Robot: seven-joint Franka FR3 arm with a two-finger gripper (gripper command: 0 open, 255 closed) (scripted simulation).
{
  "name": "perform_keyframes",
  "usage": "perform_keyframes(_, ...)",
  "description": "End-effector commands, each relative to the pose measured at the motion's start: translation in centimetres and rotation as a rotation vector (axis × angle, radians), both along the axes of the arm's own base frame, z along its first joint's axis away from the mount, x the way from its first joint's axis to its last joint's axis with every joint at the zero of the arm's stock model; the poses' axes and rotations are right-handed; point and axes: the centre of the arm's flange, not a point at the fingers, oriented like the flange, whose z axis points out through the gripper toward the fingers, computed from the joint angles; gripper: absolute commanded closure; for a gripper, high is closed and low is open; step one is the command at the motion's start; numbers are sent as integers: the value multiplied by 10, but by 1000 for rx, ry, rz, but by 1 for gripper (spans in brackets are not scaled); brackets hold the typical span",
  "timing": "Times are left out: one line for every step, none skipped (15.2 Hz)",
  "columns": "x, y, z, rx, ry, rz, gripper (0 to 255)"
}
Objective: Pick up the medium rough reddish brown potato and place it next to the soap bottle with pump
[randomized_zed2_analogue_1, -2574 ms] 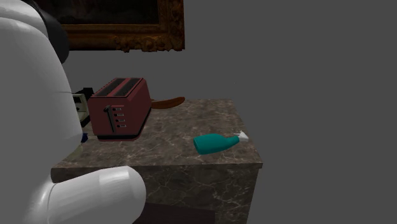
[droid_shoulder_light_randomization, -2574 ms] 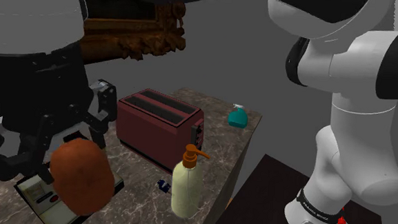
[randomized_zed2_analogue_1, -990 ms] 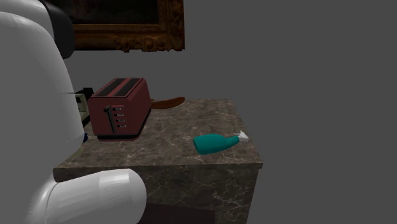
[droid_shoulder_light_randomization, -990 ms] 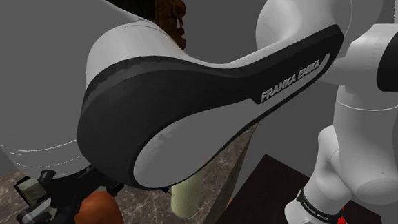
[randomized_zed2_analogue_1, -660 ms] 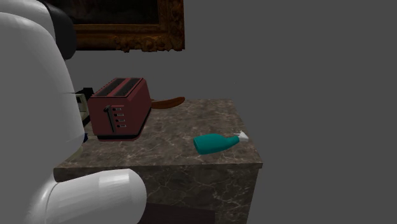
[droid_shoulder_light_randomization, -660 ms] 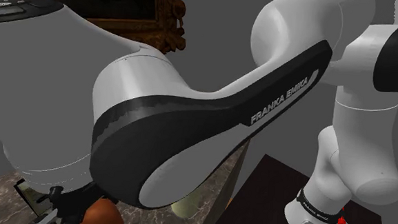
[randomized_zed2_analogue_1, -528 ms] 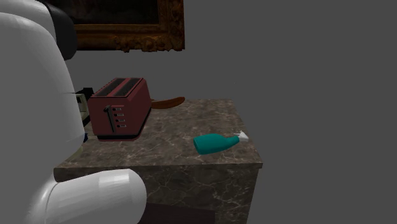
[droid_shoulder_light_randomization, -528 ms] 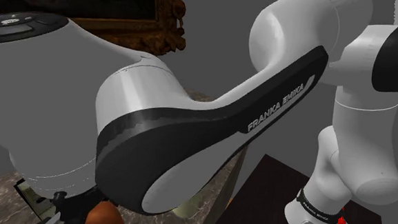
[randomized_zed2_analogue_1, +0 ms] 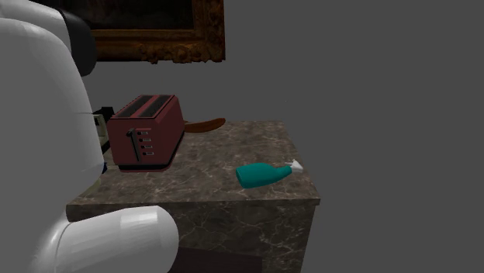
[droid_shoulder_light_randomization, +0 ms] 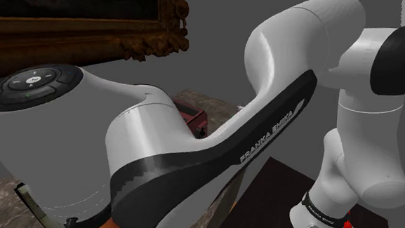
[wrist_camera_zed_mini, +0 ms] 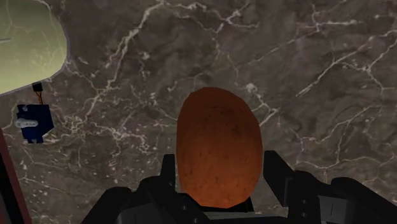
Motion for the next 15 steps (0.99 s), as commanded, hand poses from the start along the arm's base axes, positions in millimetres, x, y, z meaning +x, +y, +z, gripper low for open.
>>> perform_keyframes(0, 0, -12, 1, 0, 0, 255)
perform_keyframes(0, 0, -17, 1, 0, 0, 255)
perform_keyframes(0, 0, -22, 1, 0, 0, 255)
perform_keyframes(0, 0, -27, 1, 0, 0, 255)
perform_keyframes(0, 0, -33, 1, 0, 0, 255)
perform_keyframes(0, 0, -38, 1, 0, 0, 255)
perform_keyframes(0, 0, -43, 1, 0, 0, 255)
perform_keyframes(0, 0, -48, 1, 0, 0, 255)
perform_keyframes(0, 0, -55, 1, 0, 0, 255)
perform_keyframes(0, 0, -55, 1, 0, 0, 255)
perform_keyframes(0, 0, -55, 1, 0, 0, 255)
perform_keyframes(0, 0, -55, 1, 0, 0, 255)
perform_keyframes(0, 0, -55, 1, 0, 0, 255)
perform_keyframes(0, 0, -55, 1, 0, 0, 255)
perform_keyframes(0, 0, -55, 1, 0, 0, 255)
